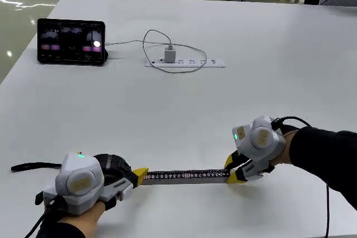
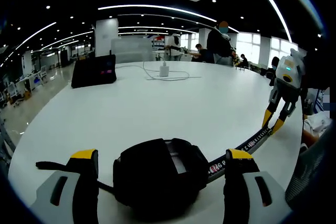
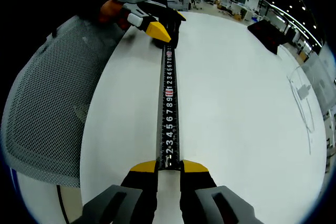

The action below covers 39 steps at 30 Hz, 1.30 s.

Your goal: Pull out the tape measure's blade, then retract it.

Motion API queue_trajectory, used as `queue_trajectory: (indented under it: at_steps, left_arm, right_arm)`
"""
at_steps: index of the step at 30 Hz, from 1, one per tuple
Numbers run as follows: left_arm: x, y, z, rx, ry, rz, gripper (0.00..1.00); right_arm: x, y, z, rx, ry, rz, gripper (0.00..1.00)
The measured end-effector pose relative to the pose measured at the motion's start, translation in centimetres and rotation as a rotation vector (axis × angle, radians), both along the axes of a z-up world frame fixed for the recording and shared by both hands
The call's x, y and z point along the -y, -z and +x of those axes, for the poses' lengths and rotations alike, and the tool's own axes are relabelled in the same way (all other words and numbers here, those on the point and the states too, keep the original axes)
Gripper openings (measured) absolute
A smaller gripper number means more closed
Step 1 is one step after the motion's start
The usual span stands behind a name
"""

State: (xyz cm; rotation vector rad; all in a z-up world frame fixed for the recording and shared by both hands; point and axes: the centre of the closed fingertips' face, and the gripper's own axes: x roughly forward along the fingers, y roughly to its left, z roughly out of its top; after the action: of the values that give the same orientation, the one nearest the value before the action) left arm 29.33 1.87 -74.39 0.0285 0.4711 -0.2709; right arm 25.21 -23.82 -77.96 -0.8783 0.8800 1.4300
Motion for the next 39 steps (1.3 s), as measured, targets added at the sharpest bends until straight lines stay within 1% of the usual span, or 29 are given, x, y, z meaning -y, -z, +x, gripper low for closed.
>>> queue_trajectory:
  at_steps: [3, 4, 6, 8, 10, 13, 14, 15, 16, 17, 18, 20, 22, 24, 27, 29, 32, 33, 37, 39]
  left_arm:
    - [-0.1, 0.1, 0.0, -0.005, -0.005, -0.005, 0.97]
    - [-0.1, 0.1, 0.0, -0.011, -0.007, -0.010, 0.96]
    - [0.0, 0.2, -0.1, -0.020, -0.010, -0.028, 0.93]
    - [0.1, 0.2, -0.2, -0.025, -0.008, -0.024, 0.93]
    - [0.3, 0.4, -0.4, -0.037, -0.003, -0.023, 0.91]
    - [0.1, 0.3, -0.4, -0.035, -0.013, -0.014, 0.88]
    - [-0.2, 0.3, -0.3, -0.037, -0.026, -0.014, 0.87]
    - [-0.4, 0.3, -0.3, -0.047, -0.047, -0.028, 0.88]
    - [-0.5, 0.3, -0.3, -0.054, -0.068, -0.066, 0.91]
    - [-0.8, 0.3, -0.3, -0.065, -0.090, -0.095, 0.92]
    - [-1.0, 0.2, -0.3, -0.065, -0.098, -0.097, 0.91]
    - [-1.1, 0.1, -0.3, -0.070, -0.110, -0.125, 0.89]
    - [-1.0, 0.2, -0.3, -0.074, -0.108, -0.116, 0.89]
    - [-1.0, 0.4, -0.3, -0.072, -0.103, -0.085, 0.88]
    - [-1.2, 0.5, -0.4, -0.083, -0.109, -0.073, 0.86]
    - [-1.4, 0.4, -0.4, -0.075, -0.106, -0.055, 0.83]
    - [-0.9, 0.2, -0.5, -0.063, -0.087, -0.046, 0.79]
    - [-0.8, 0.2, -0.4, -0.055, -0.079, -0.036, 0.77]
    - [-0.3, 0.3, -0.5, -0.056, -0.047, -0.009, 0.70]
    - [-0.2, 0.4, -0.6, -0.059, -0.039, -0.006, 0.67]
  right_arm:
    - [0.0, 0.0, 0.1, -0.013, 0.012, 0.005, 0.12]
    - [0.0, 0.0, 0.1, -0.014, 0.013, 0.005, 0.12]
    - [0.0, 0.1, 0.0, -0.004, 0.007, -0.003, 0.12]
    - [-0.1, 0.1, 0.0, -0.001, 0.017, -0.014, 0.11]
    - [-0.1, 0.2, -0.1, 0.015, 0.004, -0.032, 0.11]
    - [0.0, 0.1, 0.0, 0.005, 0.030, -0.037, 0.11]
    - [0.0, 0.1, 0.0, 0.001, 0.041, -0.037, 0.11]
    - [0.0, 0.1, 0.1, 0.000, 0.046, -0.037, 0.11]
    - [0.0, 0.1, 0.0, 0.000, 0.052, -0.039, 0.11]
    - [0.0, 0.1, 0.0, 0.000, 0.055, -0.042, 0.11]
    - [0.0, 0.2, 0.0, -0.002, 0.059, -0.044, 0.11]
    - [0.0, 0.2, 0.1, -0.006, 0.072, -0.048, 0.11]
    - [-0.1, 0.2, 0.1, -0.007, 0.075, -0.055, 0.11]
    - [-0.1, 0.3, 0.0, 0.000, 0.077, -0.063, 0.11]
    - [0.0, 0.3, 0.1, -0.005, 0.080, -0.062, 0.11]
    - [0.0, 0.3, 0.3, -0.011, 0.078, -0.058, 0.11]
    - [0.0, 0.3, 0.2, -0.012, 0.069, -0.056, 0.11]
    - [0.0, 0.3, 0.2, -0.010, 0.065, -0.057, 0.11]
    - [0.0, 0.3, 0.2, -0.010, 0.066, -0.058, 0.11]
    - [0.0, 0.3, 0.2, -0.014, 0.078, -0.054, 0.11]
